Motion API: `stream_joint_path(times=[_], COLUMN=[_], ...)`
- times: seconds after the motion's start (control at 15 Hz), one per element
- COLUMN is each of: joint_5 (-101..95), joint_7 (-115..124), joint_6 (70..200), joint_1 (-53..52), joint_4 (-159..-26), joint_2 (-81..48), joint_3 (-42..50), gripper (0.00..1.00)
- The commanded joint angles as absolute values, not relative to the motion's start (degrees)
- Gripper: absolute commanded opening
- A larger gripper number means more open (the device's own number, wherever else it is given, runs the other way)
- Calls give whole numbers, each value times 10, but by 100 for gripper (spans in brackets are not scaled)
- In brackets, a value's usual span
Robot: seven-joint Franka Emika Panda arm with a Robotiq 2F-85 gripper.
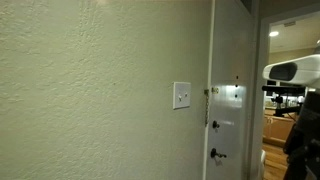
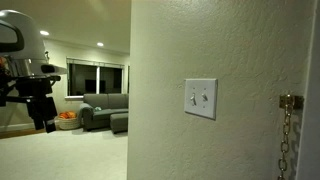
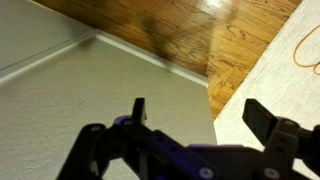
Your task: Flick down the right light switch
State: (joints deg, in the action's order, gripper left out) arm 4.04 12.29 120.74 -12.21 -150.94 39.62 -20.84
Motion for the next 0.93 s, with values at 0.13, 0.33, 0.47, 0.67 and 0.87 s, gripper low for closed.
stream_joint_path(times=[0.13,0.33,0.47,0.67,0.87], joint_5=[32,30,27,16,-2], joint_7=[129,128,127,128,126], joint_6=[1207,1207,1207,1207,1206], joint_1=[-132,-131,-129,-119,-105], joint_4=[-1508,-1508,-1507,-1504,-1501], joint_2=[394,393,392,391,392], joint_3=[-200,-198,-197,-192,-181], gripper=[100,100,100,100,100])
